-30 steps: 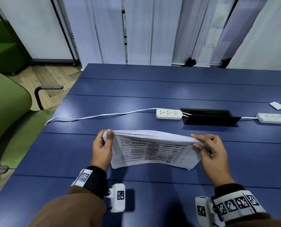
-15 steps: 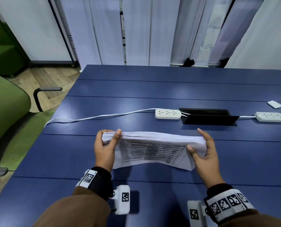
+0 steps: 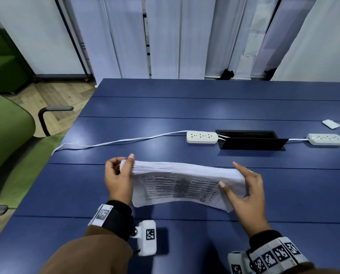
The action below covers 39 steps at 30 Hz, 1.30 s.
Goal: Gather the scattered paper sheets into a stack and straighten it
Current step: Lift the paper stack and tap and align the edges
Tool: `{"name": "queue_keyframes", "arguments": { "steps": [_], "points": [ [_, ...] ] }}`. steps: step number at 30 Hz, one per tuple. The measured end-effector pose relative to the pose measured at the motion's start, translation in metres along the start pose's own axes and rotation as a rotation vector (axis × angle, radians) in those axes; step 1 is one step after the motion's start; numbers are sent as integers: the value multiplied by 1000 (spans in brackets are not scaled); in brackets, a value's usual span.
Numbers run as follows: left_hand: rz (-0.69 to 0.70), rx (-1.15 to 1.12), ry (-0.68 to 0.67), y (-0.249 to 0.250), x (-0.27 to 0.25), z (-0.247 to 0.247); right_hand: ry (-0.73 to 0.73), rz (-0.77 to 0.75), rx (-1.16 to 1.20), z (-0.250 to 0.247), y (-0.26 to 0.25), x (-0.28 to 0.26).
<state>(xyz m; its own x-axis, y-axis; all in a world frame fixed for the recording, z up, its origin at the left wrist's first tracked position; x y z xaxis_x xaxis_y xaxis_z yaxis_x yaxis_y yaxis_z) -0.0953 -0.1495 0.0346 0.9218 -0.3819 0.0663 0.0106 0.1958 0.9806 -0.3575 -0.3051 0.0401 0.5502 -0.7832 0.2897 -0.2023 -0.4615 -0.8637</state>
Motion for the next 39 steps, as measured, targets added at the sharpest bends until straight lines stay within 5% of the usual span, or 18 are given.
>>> {"name": "queue_keyframes", "arguments": {
  "steps": [5, 14, 19, 33, 39],
  "points": [
    [18, 25, -174, 0, -5, 2, -78, -22, -27, 3, -6, -2],
    [16, -50, -183, 1, -3, -6, 5, 15, 27, -2, 1, -2],
    [-21, -76, -340, -1, -11, -8, -18, -30, 27, 1, 0, -5],
    [28, 3, -125, 9, -21, 1, 5, -85, 5, -1, 5, -14],
    [1, 56, -159, 10, -19, -1, -9, -145, 9, 1, 2, -13]
  ]
}}
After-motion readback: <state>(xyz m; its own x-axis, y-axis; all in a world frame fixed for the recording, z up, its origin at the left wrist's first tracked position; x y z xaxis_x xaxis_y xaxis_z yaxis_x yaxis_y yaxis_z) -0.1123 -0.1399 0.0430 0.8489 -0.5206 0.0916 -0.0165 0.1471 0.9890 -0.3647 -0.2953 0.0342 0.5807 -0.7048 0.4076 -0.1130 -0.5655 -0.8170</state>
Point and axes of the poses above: each hand's wrist, its own x-axis towards the middle knuckle, its own z-axis out of the palm, y = z × x, the point moved 1 cm from there along x, towards the middle knuckle, and after that the axes turned 11 degrees about -y, right-handed, at the moved point
